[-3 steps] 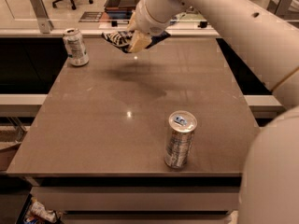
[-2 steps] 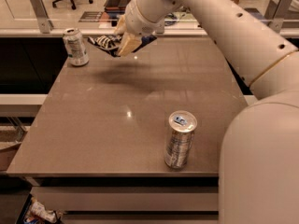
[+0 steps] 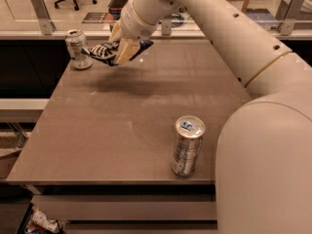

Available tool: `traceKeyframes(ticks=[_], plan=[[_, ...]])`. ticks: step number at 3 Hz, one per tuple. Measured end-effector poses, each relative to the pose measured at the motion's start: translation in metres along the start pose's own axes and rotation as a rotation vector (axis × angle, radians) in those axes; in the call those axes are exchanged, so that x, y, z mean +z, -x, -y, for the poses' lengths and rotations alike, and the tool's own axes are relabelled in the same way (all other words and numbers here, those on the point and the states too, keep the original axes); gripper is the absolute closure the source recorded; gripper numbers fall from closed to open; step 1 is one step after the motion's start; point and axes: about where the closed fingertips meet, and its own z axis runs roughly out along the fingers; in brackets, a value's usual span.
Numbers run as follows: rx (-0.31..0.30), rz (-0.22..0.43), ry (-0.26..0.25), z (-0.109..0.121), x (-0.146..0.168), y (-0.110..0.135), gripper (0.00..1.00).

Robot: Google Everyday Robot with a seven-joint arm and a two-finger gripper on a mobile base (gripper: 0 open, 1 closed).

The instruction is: Move blue chip bag near 7up can

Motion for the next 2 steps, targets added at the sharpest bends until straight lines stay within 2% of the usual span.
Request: traceKeyframes(ticks=[2], plan=[[-0.002, 0.005, 0.01, -0.001, 0.007, 0.0014, 0.35]])
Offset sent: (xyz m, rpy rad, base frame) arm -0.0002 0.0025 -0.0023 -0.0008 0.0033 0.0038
